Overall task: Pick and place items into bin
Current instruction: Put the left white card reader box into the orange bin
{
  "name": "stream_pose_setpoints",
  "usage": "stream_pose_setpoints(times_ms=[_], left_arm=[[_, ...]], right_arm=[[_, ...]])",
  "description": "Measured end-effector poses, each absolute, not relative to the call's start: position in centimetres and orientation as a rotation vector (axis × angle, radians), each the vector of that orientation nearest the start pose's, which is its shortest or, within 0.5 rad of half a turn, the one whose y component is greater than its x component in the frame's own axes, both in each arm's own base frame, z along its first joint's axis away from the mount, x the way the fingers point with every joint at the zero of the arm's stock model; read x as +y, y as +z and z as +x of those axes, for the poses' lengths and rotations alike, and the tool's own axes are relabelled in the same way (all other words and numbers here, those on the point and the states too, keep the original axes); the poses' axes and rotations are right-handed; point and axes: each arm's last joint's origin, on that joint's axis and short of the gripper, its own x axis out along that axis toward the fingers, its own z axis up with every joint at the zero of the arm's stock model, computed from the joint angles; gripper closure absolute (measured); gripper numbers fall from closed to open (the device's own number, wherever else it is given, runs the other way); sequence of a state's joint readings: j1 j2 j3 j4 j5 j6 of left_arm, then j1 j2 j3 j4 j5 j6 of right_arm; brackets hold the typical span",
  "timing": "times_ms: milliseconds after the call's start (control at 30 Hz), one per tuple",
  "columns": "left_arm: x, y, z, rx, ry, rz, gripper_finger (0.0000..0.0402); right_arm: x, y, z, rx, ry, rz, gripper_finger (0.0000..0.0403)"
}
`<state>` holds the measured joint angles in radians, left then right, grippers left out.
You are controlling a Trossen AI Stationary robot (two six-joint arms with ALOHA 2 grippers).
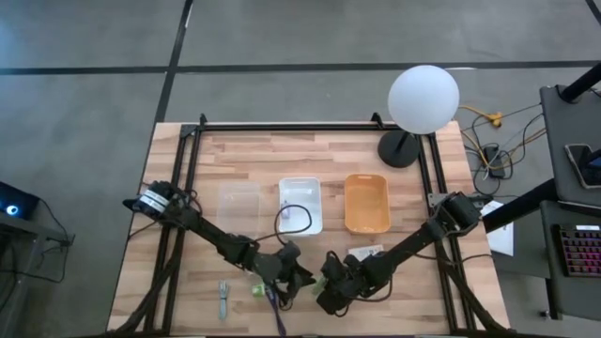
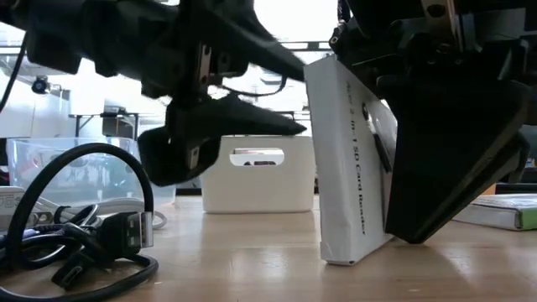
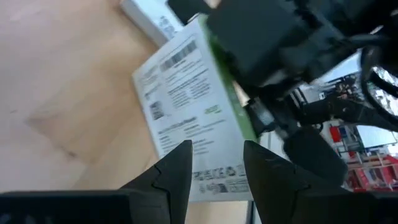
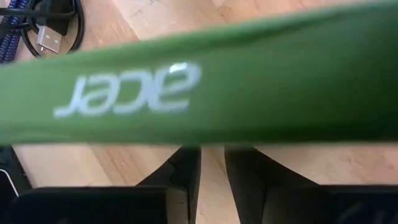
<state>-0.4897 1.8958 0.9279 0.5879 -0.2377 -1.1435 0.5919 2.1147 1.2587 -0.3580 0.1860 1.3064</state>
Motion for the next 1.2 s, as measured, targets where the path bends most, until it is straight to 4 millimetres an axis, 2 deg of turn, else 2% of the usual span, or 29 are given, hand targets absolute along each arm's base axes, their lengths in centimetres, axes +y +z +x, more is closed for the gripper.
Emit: stream_pose_setpoints(times_ms=[267,467,667,933,1067,1200], left_arm=[[-17.5,15.7,34.3,0.409,-0.060,-1.006,0.0260],[-17.5,16.1,34.6,0.402,-0.061,-0.996,0.0201],[-17.4,15.7,35.0,0.525,0.014,-0.935,0.0153],[-17.7,17.6,35.9,0.491,-0.021,-0.899,0.0143],[-17.6,17.6,36.0,0.492,-0.020,-0.900,0.0143],[-17.7,17.6,36.0,0.538,0.009,-0.878,0.0143]], right_arm=[[21.7,9.4,33.2,1.127,-0.411,0.688,0.0335],[21.7,9.3,33.2,1.127,-0.411,0.688,0.0335],[22.1,9.5,32.9,1.115,-0.409,0.679,0.0335],[22.7,9.6,32.4,1.062,-0.442,0.679,0.0335],[23.0,9.6,32.3,1.058,-0.443,0.680,0.0335],[24.0,9.8,31.5,0.983,-0.483,0.692,0.0335]])
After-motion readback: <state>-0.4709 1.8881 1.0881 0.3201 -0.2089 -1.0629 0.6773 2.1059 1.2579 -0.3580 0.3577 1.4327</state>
